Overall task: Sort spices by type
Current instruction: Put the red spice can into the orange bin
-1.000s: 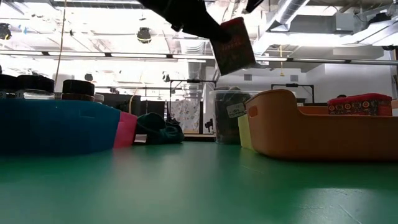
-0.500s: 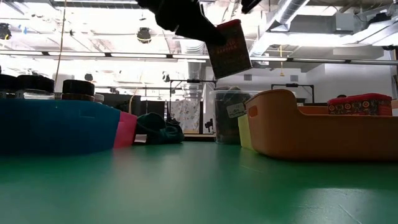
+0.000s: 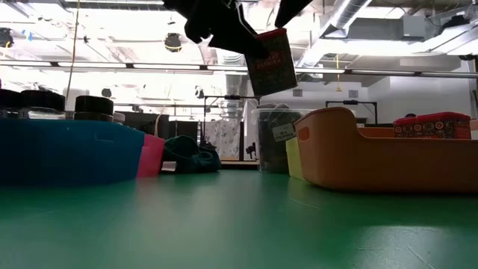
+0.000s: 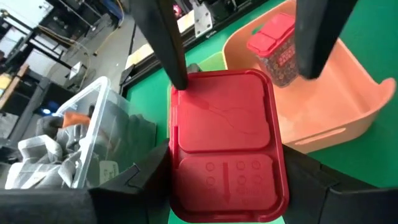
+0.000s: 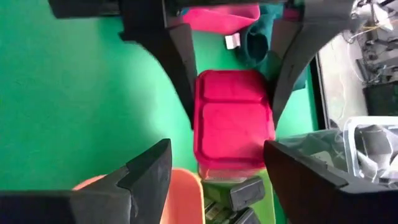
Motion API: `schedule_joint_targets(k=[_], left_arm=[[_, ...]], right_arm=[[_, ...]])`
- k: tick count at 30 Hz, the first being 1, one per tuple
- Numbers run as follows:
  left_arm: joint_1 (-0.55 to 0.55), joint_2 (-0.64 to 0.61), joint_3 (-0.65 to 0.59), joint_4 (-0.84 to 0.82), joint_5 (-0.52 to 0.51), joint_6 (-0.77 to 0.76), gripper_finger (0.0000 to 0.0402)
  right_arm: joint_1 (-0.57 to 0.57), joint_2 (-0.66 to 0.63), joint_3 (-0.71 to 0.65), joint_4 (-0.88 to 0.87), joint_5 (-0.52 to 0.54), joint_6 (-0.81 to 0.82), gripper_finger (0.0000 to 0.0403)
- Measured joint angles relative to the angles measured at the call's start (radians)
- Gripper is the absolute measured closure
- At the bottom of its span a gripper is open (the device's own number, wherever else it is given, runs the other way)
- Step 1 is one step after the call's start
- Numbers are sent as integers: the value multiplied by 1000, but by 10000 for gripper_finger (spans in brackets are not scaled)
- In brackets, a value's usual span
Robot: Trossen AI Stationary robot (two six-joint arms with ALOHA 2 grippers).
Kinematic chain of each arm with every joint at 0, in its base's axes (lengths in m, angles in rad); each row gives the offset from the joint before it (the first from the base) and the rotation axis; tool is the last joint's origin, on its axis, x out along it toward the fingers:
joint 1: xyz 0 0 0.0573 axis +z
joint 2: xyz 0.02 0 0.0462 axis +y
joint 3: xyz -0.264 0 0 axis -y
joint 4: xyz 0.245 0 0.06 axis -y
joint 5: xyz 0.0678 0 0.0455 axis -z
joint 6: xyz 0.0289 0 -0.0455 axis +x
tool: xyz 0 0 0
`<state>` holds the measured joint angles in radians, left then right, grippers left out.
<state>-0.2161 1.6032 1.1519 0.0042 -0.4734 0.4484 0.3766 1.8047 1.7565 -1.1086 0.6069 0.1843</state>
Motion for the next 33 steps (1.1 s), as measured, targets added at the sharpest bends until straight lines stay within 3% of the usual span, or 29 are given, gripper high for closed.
schedule_joint_targets(k=[11,33], left_arm=[[-2,-1,5,-4,-3,-12,186],[-20,-1,5,12,-7,1,186]], right_arm=[[-12,7,1,32,62,-34,116],[-32,16,2,19,28,-35,116]])
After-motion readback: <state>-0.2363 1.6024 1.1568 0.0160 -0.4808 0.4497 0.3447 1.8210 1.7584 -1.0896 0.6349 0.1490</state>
